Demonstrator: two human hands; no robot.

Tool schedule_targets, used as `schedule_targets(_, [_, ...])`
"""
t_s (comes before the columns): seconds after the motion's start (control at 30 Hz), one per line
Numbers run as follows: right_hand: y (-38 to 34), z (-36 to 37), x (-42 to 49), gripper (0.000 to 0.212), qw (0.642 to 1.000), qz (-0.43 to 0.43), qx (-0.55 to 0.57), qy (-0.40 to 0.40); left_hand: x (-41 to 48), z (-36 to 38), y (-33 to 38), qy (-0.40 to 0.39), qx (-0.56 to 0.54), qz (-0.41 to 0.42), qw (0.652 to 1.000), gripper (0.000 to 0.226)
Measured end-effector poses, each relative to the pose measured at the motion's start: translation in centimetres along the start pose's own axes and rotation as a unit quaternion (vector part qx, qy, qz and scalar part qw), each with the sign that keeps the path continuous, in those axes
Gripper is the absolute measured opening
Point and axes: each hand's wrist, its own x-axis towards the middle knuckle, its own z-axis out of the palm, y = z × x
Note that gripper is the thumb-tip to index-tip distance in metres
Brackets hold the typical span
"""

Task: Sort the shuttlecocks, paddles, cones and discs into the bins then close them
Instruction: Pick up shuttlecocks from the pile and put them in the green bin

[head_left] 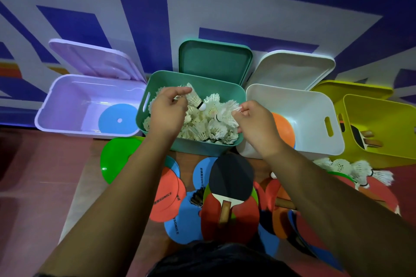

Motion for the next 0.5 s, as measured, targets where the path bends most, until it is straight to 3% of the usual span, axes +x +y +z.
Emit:
schedule_targets(0.13, [-0.6, -1.2, 0.0, 0.016, 0.991, 0.063, 0.113, 0.029, 1.3, 1.3, 0.7, -0.088, 0.023, 0.027, 0.996, 0.042])
schedule_targets(0.23, [-0.6, -1.9, 0.5, 0.014, 0.98, 0.093, 0.172, 0.042, 1.9, 2.1, 0.6, -0.133, 0.089, -0.031, 0.987, 0.057])
schedule_targets(0.5, [-0.4, -1.9, 3.1, 0.022, 0.97, 0.113, 0.209, 0.045, 0.0, 1.1, -1.0, -0.073, 0.039, -0.086, 0.993, 0.034])
